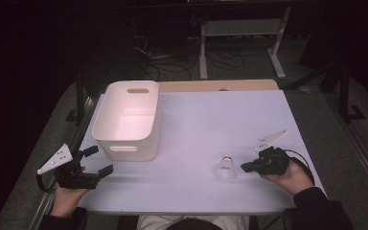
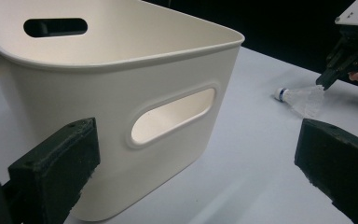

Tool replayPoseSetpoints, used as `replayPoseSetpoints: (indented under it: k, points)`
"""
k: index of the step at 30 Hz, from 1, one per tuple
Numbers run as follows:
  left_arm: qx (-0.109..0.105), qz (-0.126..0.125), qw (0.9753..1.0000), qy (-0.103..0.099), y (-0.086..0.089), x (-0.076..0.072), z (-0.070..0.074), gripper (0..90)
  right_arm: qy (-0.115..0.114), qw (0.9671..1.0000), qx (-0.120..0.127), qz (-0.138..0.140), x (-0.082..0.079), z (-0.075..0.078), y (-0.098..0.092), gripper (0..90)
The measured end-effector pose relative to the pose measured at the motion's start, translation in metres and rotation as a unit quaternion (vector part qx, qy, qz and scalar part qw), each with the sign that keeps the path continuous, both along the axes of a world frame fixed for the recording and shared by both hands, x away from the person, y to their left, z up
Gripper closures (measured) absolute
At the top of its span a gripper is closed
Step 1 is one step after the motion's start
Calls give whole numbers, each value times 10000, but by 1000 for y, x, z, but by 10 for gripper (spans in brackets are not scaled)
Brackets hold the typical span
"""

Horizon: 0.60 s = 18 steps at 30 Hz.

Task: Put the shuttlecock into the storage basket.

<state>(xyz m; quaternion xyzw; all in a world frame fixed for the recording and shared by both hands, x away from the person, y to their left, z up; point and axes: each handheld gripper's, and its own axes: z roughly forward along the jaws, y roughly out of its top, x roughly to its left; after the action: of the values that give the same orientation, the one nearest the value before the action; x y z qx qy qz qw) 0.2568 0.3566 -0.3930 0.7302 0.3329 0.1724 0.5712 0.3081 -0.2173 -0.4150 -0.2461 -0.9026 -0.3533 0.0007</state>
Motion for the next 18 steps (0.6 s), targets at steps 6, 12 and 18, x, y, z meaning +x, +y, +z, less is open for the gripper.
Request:
replayPoseSetpoints:
  k: [6,12,18]
  points:
    - [7,-3,10000,2,0,0,0,0,185,9997,-101,87,3,-4,4,888]
    - [17,-16,10000,3,0,0,0,0,287,9993,-210,136,5,-8,7,888]
    - [24,-13,10000,9,0,0,0,0,356,9988,-284,162,6,-11,10,888]
